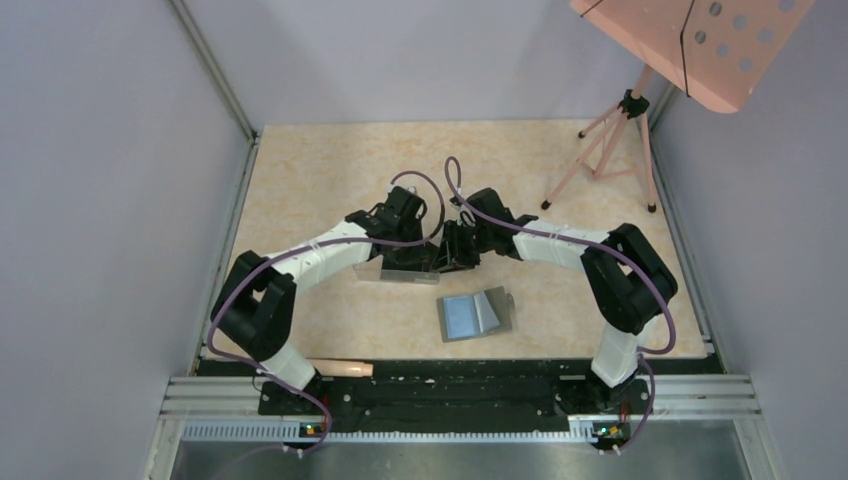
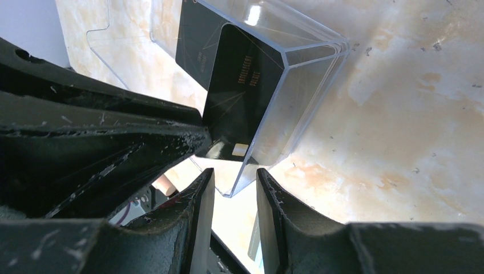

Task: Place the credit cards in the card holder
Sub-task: Pick up the credit card from the storage box.

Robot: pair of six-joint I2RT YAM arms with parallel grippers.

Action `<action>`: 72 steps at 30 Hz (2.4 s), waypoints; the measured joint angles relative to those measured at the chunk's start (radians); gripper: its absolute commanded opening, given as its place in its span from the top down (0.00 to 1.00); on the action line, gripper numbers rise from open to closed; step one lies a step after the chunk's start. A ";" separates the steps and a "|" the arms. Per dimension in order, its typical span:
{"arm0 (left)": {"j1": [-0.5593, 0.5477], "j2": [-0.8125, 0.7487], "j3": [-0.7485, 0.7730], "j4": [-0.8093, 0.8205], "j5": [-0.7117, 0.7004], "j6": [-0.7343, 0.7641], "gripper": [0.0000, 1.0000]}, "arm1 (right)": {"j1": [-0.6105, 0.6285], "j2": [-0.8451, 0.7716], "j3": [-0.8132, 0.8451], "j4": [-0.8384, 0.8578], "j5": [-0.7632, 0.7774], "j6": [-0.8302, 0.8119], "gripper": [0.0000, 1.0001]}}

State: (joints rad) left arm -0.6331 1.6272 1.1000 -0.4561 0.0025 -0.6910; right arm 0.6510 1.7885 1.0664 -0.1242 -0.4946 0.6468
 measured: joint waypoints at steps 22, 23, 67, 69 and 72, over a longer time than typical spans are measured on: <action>-0.011 0.039 0.000 0.032 0.050 -0.032 1.00 | -0.002 -0.003 0.000 -0.014 0.005 -0.010 0.59; -0.011 0.029 0.000 0.028 0.045 -0.032 1.00 | -0.003 -0.007 0.000 -0.020 0.010 -0.011 0.55; -0.010 -0.398 -0.245 0.388 0.245 -0.070 1.00 | -0.172 -0.297 -0.237 0.412 -0.292 0.282 0.81; -0.009 -0.398 -0.241 0.382 0.236 -0.070 1.00 | -0.179 -0.293 -0.241 0.419 -0.292 0.293 0.86; -0.010 -0.388 -0.221 0.345 0.217 -0.073 1.00 | -0.182 -0.293 -0.248 0.425 -0.291 0.306 0.92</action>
State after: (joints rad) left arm -0.6426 1.2396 0.8791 -0.1112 0.2195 -0.7643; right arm 0.4686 1.4960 0.8185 0.3008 -0.7860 0.9527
